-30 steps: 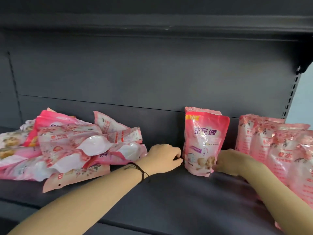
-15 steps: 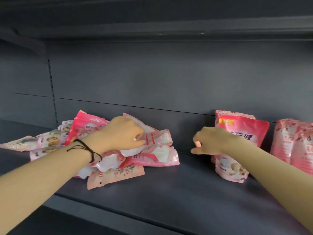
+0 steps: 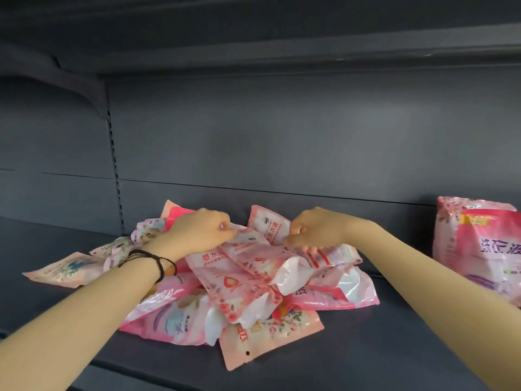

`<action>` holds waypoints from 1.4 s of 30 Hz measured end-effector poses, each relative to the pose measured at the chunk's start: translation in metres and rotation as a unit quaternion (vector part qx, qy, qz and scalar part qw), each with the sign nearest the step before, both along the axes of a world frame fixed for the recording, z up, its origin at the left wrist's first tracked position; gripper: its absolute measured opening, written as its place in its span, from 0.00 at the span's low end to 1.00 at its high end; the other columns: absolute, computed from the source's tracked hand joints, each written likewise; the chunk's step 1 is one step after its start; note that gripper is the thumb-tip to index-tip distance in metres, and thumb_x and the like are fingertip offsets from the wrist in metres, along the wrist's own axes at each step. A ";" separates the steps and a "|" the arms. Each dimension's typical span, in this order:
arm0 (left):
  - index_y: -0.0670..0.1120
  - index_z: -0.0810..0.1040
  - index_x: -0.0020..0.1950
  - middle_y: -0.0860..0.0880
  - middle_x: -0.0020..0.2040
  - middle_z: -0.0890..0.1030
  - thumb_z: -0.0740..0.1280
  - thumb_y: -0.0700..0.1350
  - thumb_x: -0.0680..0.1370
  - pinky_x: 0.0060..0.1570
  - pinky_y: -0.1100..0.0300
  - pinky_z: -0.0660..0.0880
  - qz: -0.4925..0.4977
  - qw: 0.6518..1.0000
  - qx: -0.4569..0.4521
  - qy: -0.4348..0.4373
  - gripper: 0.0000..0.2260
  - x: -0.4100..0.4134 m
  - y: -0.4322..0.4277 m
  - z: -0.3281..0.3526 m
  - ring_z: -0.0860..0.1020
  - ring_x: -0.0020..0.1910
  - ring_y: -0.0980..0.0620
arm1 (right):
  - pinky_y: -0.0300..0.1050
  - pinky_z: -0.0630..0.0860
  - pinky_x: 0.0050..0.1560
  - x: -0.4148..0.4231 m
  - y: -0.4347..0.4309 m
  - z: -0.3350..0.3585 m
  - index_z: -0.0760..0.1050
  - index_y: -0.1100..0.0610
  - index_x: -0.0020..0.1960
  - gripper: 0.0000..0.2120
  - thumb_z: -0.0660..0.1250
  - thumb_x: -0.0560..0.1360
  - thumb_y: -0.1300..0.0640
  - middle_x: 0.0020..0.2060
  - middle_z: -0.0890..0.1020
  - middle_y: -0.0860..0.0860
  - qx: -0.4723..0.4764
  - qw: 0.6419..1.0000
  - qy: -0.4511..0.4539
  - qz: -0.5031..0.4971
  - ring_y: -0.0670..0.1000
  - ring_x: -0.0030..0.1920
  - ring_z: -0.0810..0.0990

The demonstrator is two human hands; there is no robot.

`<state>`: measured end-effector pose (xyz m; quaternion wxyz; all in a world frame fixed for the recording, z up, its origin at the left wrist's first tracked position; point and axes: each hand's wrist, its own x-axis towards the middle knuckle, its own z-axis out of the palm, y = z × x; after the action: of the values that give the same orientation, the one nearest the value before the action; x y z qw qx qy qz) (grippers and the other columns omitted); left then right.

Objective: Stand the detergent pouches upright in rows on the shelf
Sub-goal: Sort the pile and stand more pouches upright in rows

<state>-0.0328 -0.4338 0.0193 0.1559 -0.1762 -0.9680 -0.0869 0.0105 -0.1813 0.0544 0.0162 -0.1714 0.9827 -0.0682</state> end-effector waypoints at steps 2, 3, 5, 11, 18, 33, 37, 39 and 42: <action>0.53 0.77 0.48 0.55 0.48 0.80 0.61 0.57 0.77 0.49 0.52 0.77 0.001 0.997 0.072 -0.037 0.10 -0.012 0.002 -0.002 0.78 0.47 0.53 | 0.41 0.79 0.42 -0.016 -0.009 -0.002 0.79 0.54 0.44 0.16 0.61 0.76 0.42 0.36 0.84 0.49 -0.051 0.999 -0.015 -0.010 0.48 0.37 0.84; 0.52 0.77 0.49 0.55 0.48 0.80 0.61 0.57 0.77 0.51 0.51 0.77 0.005 0.994 0.094 -0.054 0.11 -0.017 0.004 -0.004 0.78 0.48 0.53 | 0.38 0.79 0.39 -0.024 -0.013 -0.005 0.78 0.53 0.43 0.15 0.61 0.77 0.43 0.37 0.84 0.49 -0.071 0.997 -0.022 -0.017 0.48 0.36 0.84; 0.51 0.75 0.51 0.53 0.51 0.78 0.60 0.57 0.77 0.54 0.50 0.75 0.024 0.993 0.087 -0.069 0.12 -0.029 0.008 -0.007 0.76 0.52 0.51 | 0.37 0.79 0.38 -0.044 -0.018 -0.012 0.78 0.55 0.47 0.14 0.61 0.78 0.45 0.42 0.85 0.53 -0.130 0.990 -0.053 -0.034 0.49 0.39 0.84; 0.48 0.76 0.47 0.46 0.54 0.77 0.56 0.59 0.78 0.53 0.51 0.70 0.116 0.990 -0.044 -0.063 0.17 -0.057 0.018 -0.019 0.74 0.56 0.44 | 0.44 0.81 0.49 -0.099 -0.038 -0.038 0.76 0.63 0.58 0.22 0.65 0.77 0.44 0.52 0.82 0.59 -0.269 0.944 -0.151 -0.113 0.55 0.51 0.83; 0.48 0.80 0.47 0.48 0.50 0.81 0.62 0.54 0.77 0.50 0.56 0.71 0.116 0.991 0.039 -0.061 0.12 -0.071 0.012 -0.032 0.78 0.54 0.45 | 0.39 0.77 0.34 -0.124 -0.050 -0.051 0.70 0.58 0.55 0.13 0.65 0.77 0.50 0.38 0.74 0.52 -0.223 0.954 -0.152 -0.133 0.49 0.32 0.76; 0.49 0.83 0.42 0.52 0.42 0.84 0.72 0.45 0.74 0.40 0.65 0.77 -0.060 0.860 0.506 -0.014 0.02 -0.038 0.018 -0.008 0.81 0.40 0.56 | 0.45 0.66 0.35 -0.084 -0.023 -0.034 0.69 0.57 0.35 0.13 0.67 0.77 0.61 0.37 0.73 0.59 -0.594 0.800 -0.073 -0.036 0.55 0.37 0.69; 0.49 0.82 0.51 0.49 0.48 0.85 0.71 0.55 0.73 0.52 0.51 0.77 -0.079 0.706 0.695 -0.113 0.12 -0.002 0.035 -0.008 0.83 0.49 0.50 | 0.42 0.75 0.31 -0.064 -0.024 -0.021 0.70 0.58 0.35 0.12 0.66 0.77 0.61 0.32 0.76 0.55 -0.690 0.723 -0.044 0.013 0.51 0.29 0.75; 0.49 0.83 0.53 0.48 0.51 0.85 0.69 0.58 0.71 0.56 0.48 0.75 -0.108 0.654 0.732 -0.159 0.17 0.016 0.043 -0.012 0.82 0.53 0.47 | 0.44 0.78 0.32 -0.051 -0.027 -0.018 0.70 0.58 0.35 0.12 0.66 0.77 0.61 0.32 0.78 0.55 -0.695 0.719 -0.013 0.004 0.52 0.29 0.78; 0.50 0.84 0.51 0.48 0.53 0.84 0.65 0.58 0.73 0.60 0.47 0.73 -0.145 0.620 0.751 -0.176 0.16 0.037 0.058 -0.024 0.82 0.55 0.48 | 0.50 0.79 0.37 -0.036 -0.029 -0.018 0.71 0.58 0.36 0.12 0.67 0.77 0.60 0.34 0.80 0.56 -0.699 0.714 0.030 -0.019 0.54 0.32 0.80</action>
<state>0.0046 -0.3754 -0.0048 0.0457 -0.1176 -0.5364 -0.8345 -0.0251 -0.2102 0.0364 -0.1388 -0.1171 0.6577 -0.7311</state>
